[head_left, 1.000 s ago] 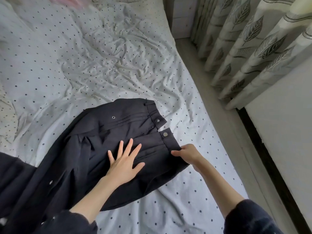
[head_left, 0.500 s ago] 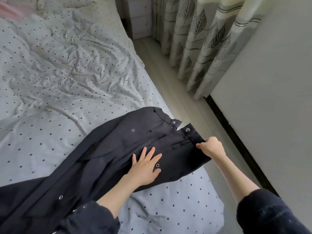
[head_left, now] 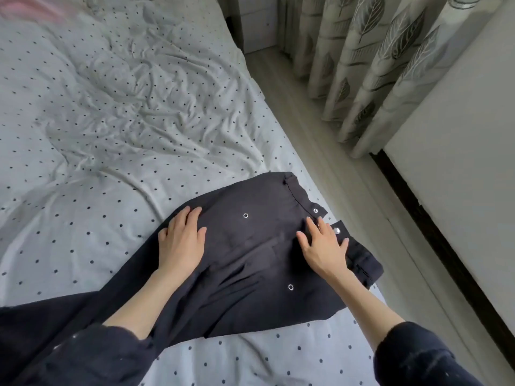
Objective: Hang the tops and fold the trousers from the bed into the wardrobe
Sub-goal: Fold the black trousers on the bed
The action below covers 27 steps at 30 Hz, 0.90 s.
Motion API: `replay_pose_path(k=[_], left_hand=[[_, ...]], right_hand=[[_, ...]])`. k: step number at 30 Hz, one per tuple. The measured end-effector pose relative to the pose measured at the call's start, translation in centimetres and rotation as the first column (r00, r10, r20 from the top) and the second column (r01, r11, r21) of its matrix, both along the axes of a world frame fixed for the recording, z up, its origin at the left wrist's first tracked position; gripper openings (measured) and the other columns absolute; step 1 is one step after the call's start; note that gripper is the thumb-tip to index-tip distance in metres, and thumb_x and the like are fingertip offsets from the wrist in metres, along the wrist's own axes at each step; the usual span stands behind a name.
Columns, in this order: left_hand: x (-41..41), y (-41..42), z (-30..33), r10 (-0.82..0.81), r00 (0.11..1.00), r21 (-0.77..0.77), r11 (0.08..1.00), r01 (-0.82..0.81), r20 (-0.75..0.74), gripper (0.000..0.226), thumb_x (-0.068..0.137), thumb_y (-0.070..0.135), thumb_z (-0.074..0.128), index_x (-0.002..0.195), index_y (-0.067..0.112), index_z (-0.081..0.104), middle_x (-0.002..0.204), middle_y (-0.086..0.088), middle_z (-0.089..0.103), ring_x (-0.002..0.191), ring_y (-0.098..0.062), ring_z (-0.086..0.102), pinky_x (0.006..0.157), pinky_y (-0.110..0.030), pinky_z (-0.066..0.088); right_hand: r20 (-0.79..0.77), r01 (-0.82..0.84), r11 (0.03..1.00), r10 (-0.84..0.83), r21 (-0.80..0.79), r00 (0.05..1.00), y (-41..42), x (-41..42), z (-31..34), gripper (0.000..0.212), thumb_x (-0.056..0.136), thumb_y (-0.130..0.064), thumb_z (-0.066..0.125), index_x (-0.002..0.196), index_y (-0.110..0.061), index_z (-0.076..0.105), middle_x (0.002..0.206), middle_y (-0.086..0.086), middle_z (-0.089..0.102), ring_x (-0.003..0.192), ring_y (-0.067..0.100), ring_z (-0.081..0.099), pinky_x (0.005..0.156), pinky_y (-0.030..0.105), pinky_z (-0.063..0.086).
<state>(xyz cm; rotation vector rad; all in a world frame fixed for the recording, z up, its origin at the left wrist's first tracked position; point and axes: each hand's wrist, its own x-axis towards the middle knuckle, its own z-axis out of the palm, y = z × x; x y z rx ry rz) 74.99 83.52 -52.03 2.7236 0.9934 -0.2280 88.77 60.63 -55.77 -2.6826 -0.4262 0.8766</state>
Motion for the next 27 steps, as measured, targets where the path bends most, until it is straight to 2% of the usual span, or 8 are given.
replay_pose_path(k=[3, 6, 10, 12, 16, 20, 23, 27], left_hand=[[-0.6, 1.9, -0.1, 0.060, 0.998, -0.109, 0.992, -0.064, -0.034, 0.044, 0.097, 0.031, 0.043, 0.137, 0.013, 0.041, 0.136, -0.009, 0.045, 0.126, -0.025, 0.042, 0.096, -0.039, 0.041], [-3.3, 3.0, 0.4, 0.098, 0.995, -0.144, 0.984, -0.102, -0.033, 0.040, 0.097, 0.033, 0.044, 0.133, 0.014, 0.046, 0.131, -0.006, 0.048, 0.120, -0.023, 0.046, 0.093, -0.036, 0.042], [-9.7, 3.6, 1.0, 0.103, 0.993, -0.143, 0.984, -0.109, -0.051, 0.039, 0.097, 0.030, 0.044, 0.134, 0.017, 0.047, 0.131, 0.000, 0.050, 0.119, -0.018, 0.047, 0.095, -0.031, 0.042], [-13.3, 3.6, 1.0, 0.058, 0.997, -0.102, 0.993, -0.063, -0.060, 0.038, 0.095, 0.024, 0.049, 0.132, 0.016, 0.050, 0.128, 0.001, 0.052, 0.117, -0.019, 0.050, 0.094, -0.032, 0.043], [-20.1, 3.7, 1.6, 0.086, 0.994, -0.022, 0.996, -0.088, -0.071, 0.037, 0.078, 0.012, 0.072, 0.115, 0.014, 0.065, 0.112, -0.001, 0.062, 0.093, -0.024, 0.061, 0.069, -0.037, 0.052], [-26.5, 4.3, 1.4, 0.234, 0.972, 0.003, 0.972, -0.234, -0.028, 0.035, 0.075, 0.010, 0.075, 0.109, 0.010, 0.066, 0.105, -0.004, 0.062, 0.084, -0.027, 0.062, 0.063, -0.037, 0.051], [-30.6, 5.7, 1.6, 0.334, 0.942, -0.019, 0.942, -0.335, -0.032, 0.032, 0.083, 0.015, 0.068, 0.114, 0.010, 0.063, 0.109, -0.005, 0.059, 0.092, -0.027, 0.059, 0.066, -0.038, 0.051], [-34.4, 7.9, 1.3, 0.306, 0.950, -0.101, 0.945, -0.310, -0.057, 0.028, 0.086, 0.020, 0.065, 0.112, 0.010, 0.062, 0.102, -0.006, 0.062, 0.093, -0.030, 0.061, 0.070, -0.039, 0.048]], right_hand=[[-0.157, -0.081, 0.997, 0.082, 0.014, 0.984, 2.0, -1.7, -1.0, 0.055, 0.099, -0.050, 0.022, 0.150, -0.032, 0.009, 0.159, -0.002, -0.003, 0.146, 0.018, -0.005, 0.114, 0.056, 0.003], [-0.193, 0.017, 1.000, -0.016, 0.000, 0.981, 4.1, -2.5, -0.9, 0.057, 0.099, -0.048, 0.022, 0.151, -0.026, 0.011, 0.159, 0.002, -0.004, 0.146, 0.020, -0.006, 0.113, 0.058, 0.002], [-0.133, -0.006, 1.000, 0.008, 0.018, 0.991, 7.4, -4.5, 0.2, 0.062, 0.099, -0.048, 0.025, 0.149, -0.013, 0.017, 0.159, 0.003, 0.003, 0.146, 0.021, -0.002, 0.113, 0.057, 0.002], [-0.052, -0.076, 0.996, 0.078, 0.040, 0.996, 8.9, -6.6, 0.6, 0.059, 0.098, -0.047, 0.028, 0.142, -0.008, 0.030, 0.156, 0.007, 0.016, 0.144, 0.020, 0.007, 0.114, 0.055, 0.004], [0.091, -0.232, 0.972, 0.228, 0.033, 0.969, 11.7, -12.5, 2.2, 0.050, 0.097, -0.045, 0.035, 0.123, -0.004, 0.046, 0.141, 0.008, 0.038, 0.142, 0.022, 0.016, 0.115, 0.051, 0.007], [0.101, -0.331, 0.944, 0.331, -0.014, 0.938, 13.5, -18.0, 3.5, 0.056, 0.097, -0.042, 0.035, 0.139, -0.006, 0.031, 0.152, 0.005, 0.024, 0.145, 0.019, 0.008, 0.115, 0.050, 0.005], [0.052, -0.264, 0.964, 0.264, -0.008, 0.963, 14.9, -21.3, 4.4, 0.061, 0.099, -0.038, 0.033, 0.147, -0.006, 0.016, 0.157, 0.005, 0.012, 0.146, 0.018, 0.003, 0.116, 0.048, 0.007], [0.080, -0.204, 0.978, 0.207, -0.048, 0.975, 17.4, -25.2, 5.6, 0.060, 0.098, -0.039, 0.035, 0.147, -0.007, 0.019, 0.154, 0.013, 0.017, 0.144, 0.023, 0.007, 0.114, 0.052, 0.004]])
